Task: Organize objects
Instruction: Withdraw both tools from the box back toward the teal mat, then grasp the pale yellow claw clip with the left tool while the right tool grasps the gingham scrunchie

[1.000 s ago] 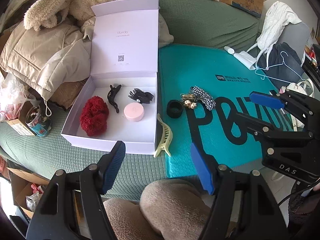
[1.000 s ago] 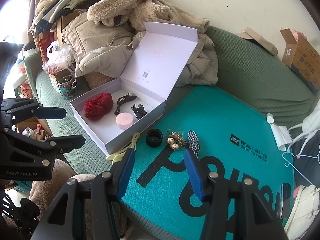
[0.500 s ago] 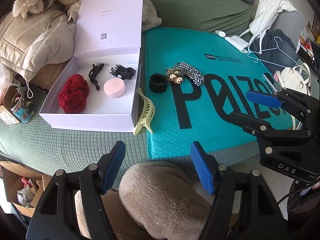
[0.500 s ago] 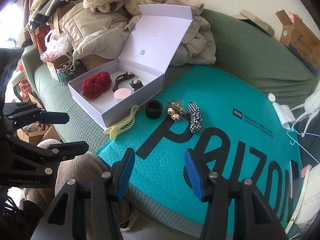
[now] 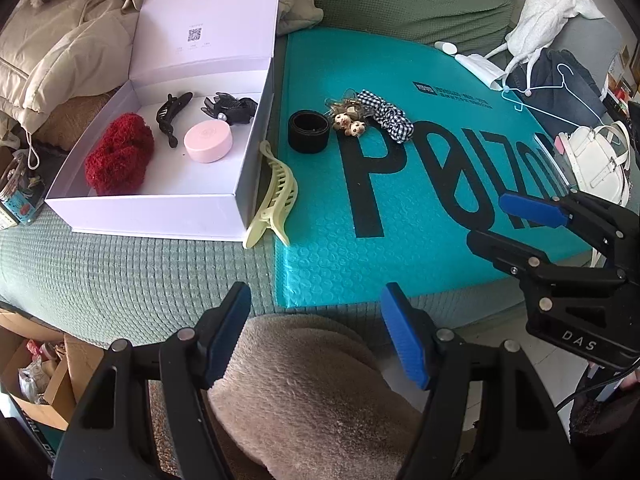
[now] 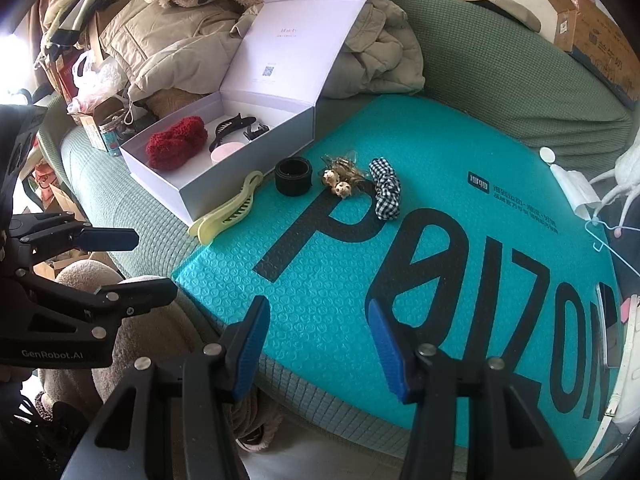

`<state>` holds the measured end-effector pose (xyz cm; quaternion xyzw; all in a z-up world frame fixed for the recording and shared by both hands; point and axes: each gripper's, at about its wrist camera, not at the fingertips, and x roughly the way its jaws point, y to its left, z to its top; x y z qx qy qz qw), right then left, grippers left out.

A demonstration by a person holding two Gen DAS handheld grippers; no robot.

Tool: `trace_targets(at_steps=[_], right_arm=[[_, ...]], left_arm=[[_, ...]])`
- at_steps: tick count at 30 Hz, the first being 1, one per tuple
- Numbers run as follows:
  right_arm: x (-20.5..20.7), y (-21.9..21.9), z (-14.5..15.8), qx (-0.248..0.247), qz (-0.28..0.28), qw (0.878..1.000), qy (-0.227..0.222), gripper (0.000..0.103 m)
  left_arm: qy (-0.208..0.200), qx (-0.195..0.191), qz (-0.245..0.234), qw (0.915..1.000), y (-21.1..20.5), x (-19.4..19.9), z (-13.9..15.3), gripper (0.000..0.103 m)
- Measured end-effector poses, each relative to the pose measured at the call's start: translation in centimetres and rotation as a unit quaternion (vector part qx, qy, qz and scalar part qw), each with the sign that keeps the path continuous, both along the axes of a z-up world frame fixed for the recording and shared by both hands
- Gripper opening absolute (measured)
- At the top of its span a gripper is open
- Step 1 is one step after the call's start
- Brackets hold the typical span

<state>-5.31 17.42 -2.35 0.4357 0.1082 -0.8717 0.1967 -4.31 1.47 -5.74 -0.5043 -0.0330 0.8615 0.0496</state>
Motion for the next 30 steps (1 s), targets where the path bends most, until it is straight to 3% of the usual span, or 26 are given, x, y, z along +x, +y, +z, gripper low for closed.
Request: trace_targets(at_steps=[9,15,17,21,29,30], right_arm=[[-2.3,0.4,-1.9,-0.004,0.004,1.0,-0.016,0.052],[-4.2,0.6,-2.7,-0.017,0.004,0.999,-0.028,0.052],[-4.9,0.7,-2.9,-0.026,0.002,0.999,-0.034,0.052],[-6.2,0.8,-3.3,-0.034,-0.004,0.999,-0.037,0.052],[-6.7,0.7,-4.0,-0.039,0.004,0.998,-0.048,0.052],[-6.7,0.7,-4.0,-0.039,0.003,0.998,-0.049,0.052]], left_arm=[[-0.031,-0.004,0.025,0.9992,-0.8,-3.0,-2.8,0.065],[-0.047,0.025,0.04,0.9978,-1.7,-4.7,-4.0,0.058],[-0.046,0.029,0.044,0.9975,-1.9,-5.1,-4.2,0.055],[-0.05,0.039,0.057,0.9964,-2.5,-5.8,-4.7,0.029],[-0.046,0.057,0.075,0.9945,-2.9,-6.4,-5.2,0.028],[-0.046,0.054,0.079,0.9944,-3.0,-6.5,-5.2,0.023]])
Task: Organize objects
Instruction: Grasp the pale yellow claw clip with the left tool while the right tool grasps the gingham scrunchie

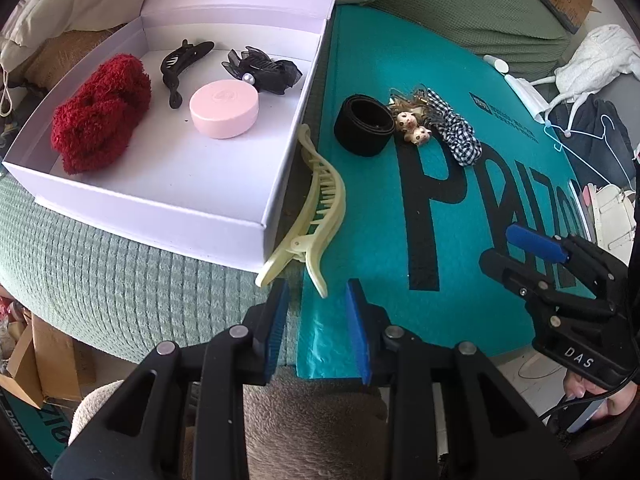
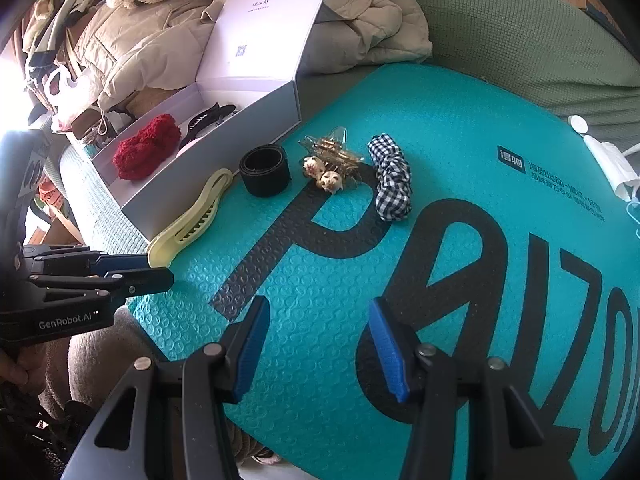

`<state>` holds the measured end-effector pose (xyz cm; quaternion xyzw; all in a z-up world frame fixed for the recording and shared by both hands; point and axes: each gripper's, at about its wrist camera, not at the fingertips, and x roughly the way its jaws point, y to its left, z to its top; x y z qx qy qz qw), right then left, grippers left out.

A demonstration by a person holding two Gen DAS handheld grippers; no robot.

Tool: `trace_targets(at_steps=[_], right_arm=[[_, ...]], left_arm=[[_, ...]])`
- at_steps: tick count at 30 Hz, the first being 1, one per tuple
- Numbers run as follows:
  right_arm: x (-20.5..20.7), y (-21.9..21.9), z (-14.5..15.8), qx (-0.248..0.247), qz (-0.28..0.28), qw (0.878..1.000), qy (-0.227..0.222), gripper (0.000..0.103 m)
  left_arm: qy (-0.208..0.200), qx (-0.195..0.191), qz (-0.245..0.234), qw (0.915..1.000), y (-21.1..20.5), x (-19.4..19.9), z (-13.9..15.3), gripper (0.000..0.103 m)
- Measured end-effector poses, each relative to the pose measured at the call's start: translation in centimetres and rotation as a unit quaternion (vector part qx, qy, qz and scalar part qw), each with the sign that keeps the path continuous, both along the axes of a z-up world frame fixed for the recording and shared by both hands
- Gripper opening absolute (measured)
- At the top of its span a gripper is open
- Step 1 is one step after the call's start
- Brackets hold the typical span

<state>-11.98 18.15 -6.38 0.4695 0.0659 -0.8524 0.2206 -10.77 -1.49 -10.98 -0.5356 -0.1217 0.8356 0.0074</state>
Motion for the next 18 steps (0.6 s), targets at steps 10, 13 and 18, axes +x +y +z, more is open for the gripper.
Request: trace_targets(at_steps=[10,13,18], right_arm=[[0.4,1.1,0.1,-0.012,-0.014,1.0,0.001,0.052],[0.4,1.4,0.3,-0.015,-0.018,1.0,0.003,0.052],[0.3,1.8,0.5,-0.014,-0.025,1.0,0.009,0.052]], left_arm=[[0.016,-0.021,-0.006,0.9996,0.5,0.4,0.9,0.006],[0.023,-0.012,-0.018,0.9995,1.0,1.0,1.5,0.006],[0.025,-0.008,-0.054,0.9982,3.2,1.6,1.6,0.006]])
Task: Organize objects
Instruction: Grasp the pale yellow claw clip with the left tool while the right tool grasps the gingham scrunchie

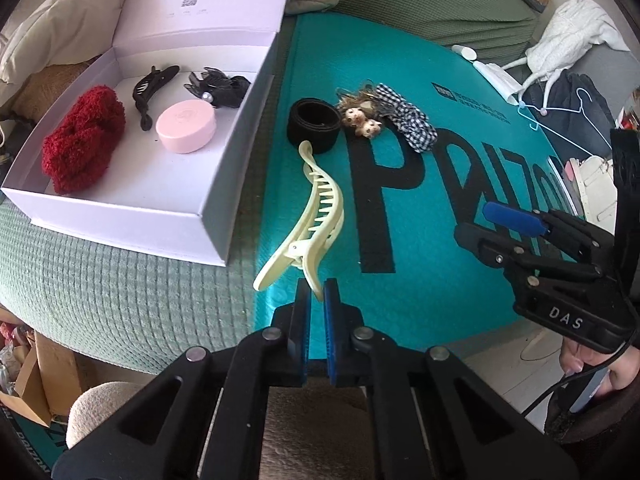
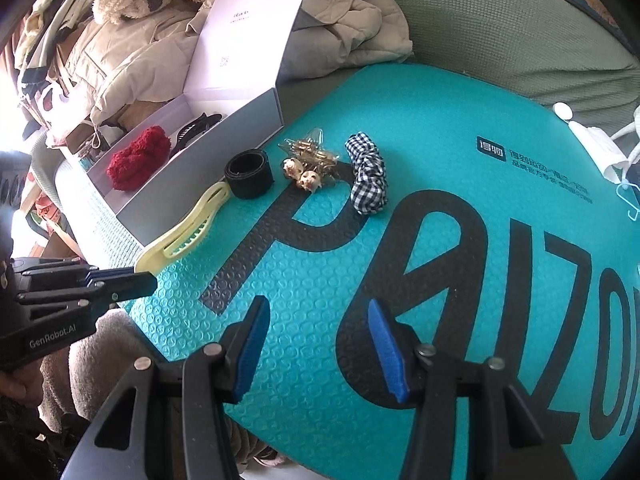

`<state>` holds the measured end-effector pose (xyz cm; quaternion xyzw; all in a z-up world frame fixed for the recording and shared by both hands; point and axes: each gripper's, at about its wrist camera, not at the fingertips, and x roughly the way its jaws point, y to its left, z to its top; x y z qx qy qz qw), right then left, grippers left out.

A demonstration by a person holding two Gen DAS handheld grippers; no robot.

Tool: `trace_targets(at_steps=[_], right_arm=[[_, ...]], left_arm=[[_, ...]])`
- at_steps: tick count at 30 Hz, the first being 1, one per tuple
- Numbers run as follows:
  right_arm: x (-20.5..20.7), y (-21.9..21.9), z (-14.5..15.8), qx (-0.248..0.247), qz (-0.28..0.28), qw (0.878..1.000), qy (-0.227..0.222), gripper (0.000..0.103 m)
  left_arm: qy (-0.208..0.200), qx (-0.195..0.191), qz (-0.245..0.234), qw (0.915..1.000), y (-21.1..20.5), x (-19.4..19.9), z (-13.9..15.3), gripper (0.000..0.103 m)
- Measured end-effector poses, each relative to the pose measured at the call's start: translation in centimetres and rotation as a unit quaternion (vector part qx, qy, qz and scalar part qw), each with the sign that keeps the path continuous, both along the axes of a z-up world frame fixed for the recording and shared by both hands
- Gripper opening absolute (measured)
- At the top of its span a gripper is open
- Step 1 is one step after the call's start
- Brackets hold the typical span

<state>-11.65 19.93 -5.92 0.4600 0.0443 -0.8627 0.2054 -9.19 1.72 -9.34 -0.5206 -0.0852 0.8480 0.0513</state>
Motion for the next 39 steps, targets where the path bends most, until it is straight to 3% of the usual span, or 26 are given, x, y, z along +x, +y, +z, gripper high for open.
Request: trace_targets(at_steps=[12,14,16,21,27,29,32,35,39], right_arm=[[-4.0,-0.3,0.4,0.021,-0.01,0.999,0.029,0.052],[-4.9,-0.9,0.4,0.024,-0.007,0.999,0.035,0.052],[-5.8,-1.5,0.3,0.029,-0.005,0.999,0.041,0.052],[-8.2,-2.4,-0.3,0.038,-0.01,0.998,0.046,0.052],[-9.5,-2.3,-1.2,0.029,-0.018,0.999,0.04,0.051],[-9.5,-2.1,-1.4,0.034,-0.02,0.998,0.041,0.032],[-9.2,-1.7,-1.5,0.035,-0.028,0.998,0.038,0.023],[-8.7,-1.2,-1.3,0.035,-0.035,0.998,0.038,0.021],[-7.5,-0.3,-1.2,0.038,-0.041,0.998,0.032,0.021]], left_arm=[[0.018,-0.021,-0.046,0.9985,2.6,0.0,0.0,0.009],[0.023,-0.029,-0.045,0.9983,2.4,-0.1,0.2,0.015],[0.028,-0.027,-0.043,0.9983,2.0,-0.3,0.4,0.03],[0.046,-0.016,-0.043,0.9979,1.4,-0.8,0.7,0.046],[0.049,-0.005,-0.063,0.9968,1.8,-2.6,-0.3,0.046],[0.048,-0.005,-0.07,0.9964,2.1,-3.3,-0.6,0.046],[0.048,0.001,-0.082,0.9955,2.5,-3.9,-0.8,0.046],[0.047,0.014,-0.083,0.9953,2.6,-4.4,-1.0,0.036],[0.044,0.003,-0.075,0.9962,2.7,-4.5,-1.2,0.027]])
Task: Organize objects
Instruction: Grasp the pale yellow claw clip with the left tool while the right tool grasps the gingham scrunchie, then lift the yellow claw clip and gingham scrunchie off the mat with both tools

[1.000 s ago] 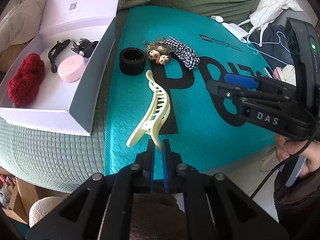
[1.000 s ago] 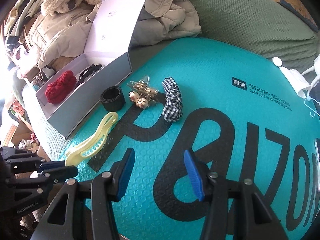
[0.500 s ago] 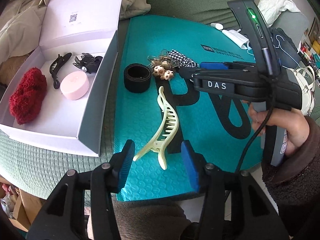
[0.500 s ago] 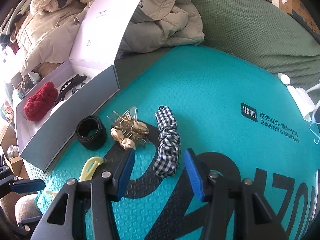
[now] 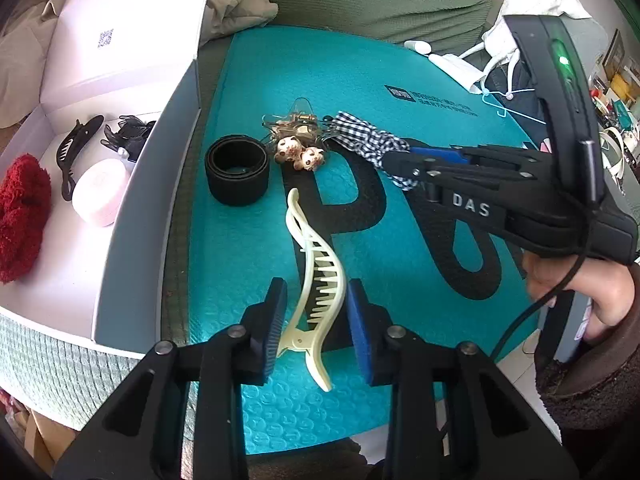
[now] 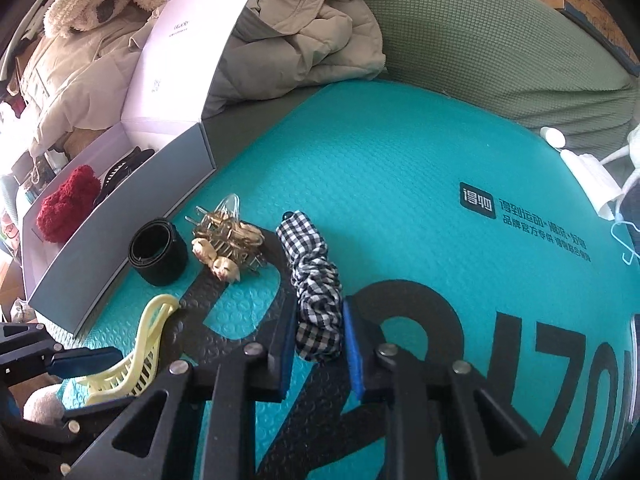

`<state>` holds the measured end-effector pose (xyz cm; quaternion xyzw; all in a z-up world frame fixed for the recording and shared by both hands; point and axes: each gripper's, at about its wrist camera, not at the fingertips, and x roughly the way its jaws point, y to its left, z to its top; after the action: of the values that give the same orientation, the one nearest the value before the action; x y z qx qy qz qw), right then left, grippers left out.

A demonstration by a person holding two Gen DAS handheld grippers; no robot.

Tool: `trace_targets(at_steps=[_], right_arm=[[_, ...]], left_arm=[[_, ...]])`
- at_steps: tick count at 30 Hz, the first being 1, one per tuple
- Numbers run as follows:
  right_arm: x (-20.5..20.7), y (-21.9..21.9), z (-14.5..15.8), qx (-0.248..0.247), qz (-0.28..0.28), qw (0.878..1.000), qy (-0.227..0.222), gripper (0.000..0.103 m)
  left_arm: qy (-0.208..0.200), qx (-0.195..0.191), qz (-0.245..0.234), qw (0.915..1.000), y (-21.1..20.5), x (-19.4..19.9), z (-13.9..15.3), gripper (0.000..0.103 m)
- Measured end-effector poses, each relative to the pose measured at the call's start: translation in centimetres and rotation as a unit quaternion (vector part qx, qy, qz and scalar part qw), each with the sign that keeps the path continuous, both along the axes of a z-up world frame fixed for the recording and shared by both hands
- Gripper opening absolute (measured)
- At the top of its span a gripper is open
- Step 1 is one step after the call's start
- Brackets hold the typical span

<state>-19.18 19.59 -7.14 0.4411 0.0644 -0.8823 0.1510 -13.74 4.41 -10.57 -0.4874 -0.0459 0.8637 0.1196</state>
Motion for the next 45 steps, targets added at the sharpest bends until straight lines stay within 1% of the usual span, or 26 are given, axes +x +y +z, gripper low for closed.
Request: trace_targets(at_steps=[3,7,11,14,17,22,24,27,28,30,31,32,37,39,40,42,43,44,45], right_arm=[[1.1,0.7,0.0,0.0,-0.006,1.0,-0.006,0.021],[2.9,1.4,0.2,0.004,-0.013,1.0,-0.008,0.021],[5.1,2.5,0.3,0.004,-0.023,1.0,-0.011,0.021],[6.9,3.3,0.5,0.006,-0.025,1.0,-0.013,0.021],[8.6,4.2,0.6,0.019,-0.029,0.999,-0.015,0.021],[10.6,5.5,0.7,0.011,-0.038,0.999,-0.027,0.021],[11.1,5.6,0.6,0.005,-0.036,0.999,-0.03,0.022],[11.3,5.2,0.4,0.007,-0.011,1.0,-0.022,0.023],[11.3,5.1,0.4,0.01,-0.009,1.0,-0.019,0.027],[11.0,4.9,0.2,0.011,-0.009,1.0,-0.017,0.045],[10.9,4.9,0.2,0.01,-0.012,1.0,-0.014,0.06],[10.8,4.8,0.1,0.008,-0.014,1.0,-0.009,0.062],[9.8,5.1,-0.4,0.002,-0.027,1.0,-0.001,0.062],[9.5,5.1,-0.9,-0.002,-0.024,1.0,-0.009,0.062],[9.5,5.0,-1.1,-0.003,-0.023,1.0,-0.008,0.057],[9.8,4.7,-1.1,0.013,-0.019,1.0,0.006,0.038],[9.9,4.6,-1.1,0.015,-0.016,1.0,0.008,0.025],[9.9,4.5,-1.1,0.018,-0.019,1.0,0.008,0.022],[9.9,4.4,-1.1,0.021,-0.02,1.0,0.01,0.022]], left_arm=[[-0.01,0.009,-0.001,0.9999,0.2,-0.1,-0.1,0.024],[-0.014,0.003,-0.002,0.9999,1.0,0.6,-0.1,0.024],[-0.015,0.007,-0.01,0.9998,2.2,1.9,0.2,0.023],[-0.015,0.008,-0.022,0.9996,3.3,2.8,0.3,0.023],[-0.014,0.009,-0.034,0.9993,4.2,3.6,0.3,0.023],[-0.011,0.007,-0.035,0.9993,5.1,4.6,0.3,0.023],[-0.007,0.004,-0.032,0.9995,5.2,4.5,0.3,0.023],[0.002,-0.012,-0.033,0.9994,5.7,4.1,0.1,0.024],[0.005,-0.018,-0.035,0.9992,5.8,3.8,0.1,0.024],[0.01,-0.028,-0.035,0.9989,6.1,3.6,0.0,0.024],[0.012,-0.03,-0.035,0.9989,6.2,3.5,0.0,0.025],[0.013,-0.031,-0.035,0.9988,6.2,3.4,0.0,0.025],[0.017,-0.028,-0.035,0.9989,6.0,3.1,-0.2,0.026],[0.019,-0.034,-0.036,0.9986,6.2,3.0,-0.2,0.025],[0.02,-0.038,-0.036,0.9984,6.3,2.9,-0.2,0.026],[0.023,-0.048,-0.038,0.9978,6.5,2.9,-0.3,0.026],[0.025,-0.053,-0.038,0.9975,6.6,2.9,-0.3,0.026],[0.027,-0.057,-0.039,0.9972,6.7,2.9,-0.3,0.026],[0.028,-0.061,-0.04,0.997,6.9,2.9,-0.3,0.026]])
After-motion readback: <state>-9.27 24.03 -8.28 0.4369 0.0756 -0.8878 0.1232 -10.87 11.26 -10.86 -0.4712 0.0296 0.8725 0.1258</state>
